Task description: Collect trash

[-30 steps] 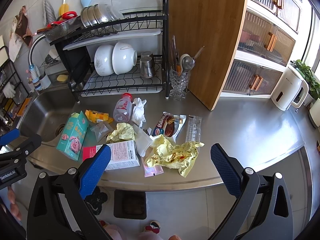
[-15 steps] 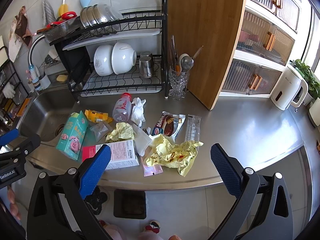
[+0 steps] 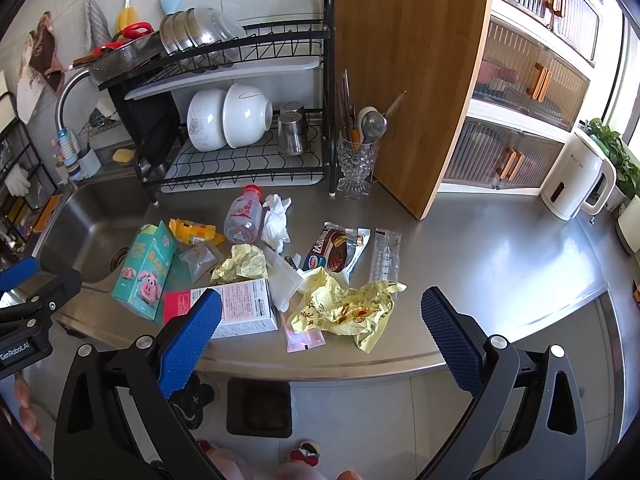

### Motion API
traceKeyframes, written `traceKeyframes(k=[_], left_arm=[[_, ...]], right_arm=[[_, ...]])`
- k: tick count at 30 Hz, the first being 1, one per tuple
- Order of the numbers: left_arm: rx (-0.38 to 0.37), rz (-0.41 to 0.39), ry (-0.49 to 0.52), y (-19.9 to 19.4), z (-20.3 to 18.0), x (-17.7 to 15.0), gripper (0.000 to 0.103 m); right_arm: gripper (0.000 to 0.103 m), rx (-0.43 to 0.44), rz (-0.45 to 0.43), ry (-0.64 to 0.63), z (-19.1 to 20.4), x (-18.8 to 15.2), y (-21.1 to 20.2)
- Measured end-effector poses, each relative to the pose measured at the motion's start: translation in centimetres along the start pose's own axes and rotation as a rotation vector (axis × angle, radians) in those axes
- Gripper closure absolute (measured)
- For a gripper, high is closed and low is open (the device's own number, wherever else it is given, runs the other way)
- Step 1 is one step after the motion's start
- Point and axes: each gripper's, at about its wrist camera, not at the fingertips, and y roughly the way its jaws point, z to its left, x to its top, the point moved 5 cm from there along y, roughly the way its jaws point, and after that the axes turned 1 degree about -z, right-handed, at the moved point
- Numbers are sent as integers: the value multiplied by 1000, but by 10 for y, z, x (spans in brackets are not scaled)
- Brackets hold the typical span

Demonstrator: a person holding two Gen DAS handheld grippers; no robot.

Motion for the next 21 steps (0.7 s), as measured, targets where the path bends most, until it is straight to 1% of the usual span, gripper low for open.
traceKeyframes(k=[13,18,21], left_arm=[[7,7,-8,5,6,4,8],[-3,5,-14,9,14,10,8],[5,7,-5,15,18,13,8]], right_arm=[[3,-4,13,11,-5,3,8],[3,33,32,57,-20,8,20],[3,91,57,96,-28,10,29]])
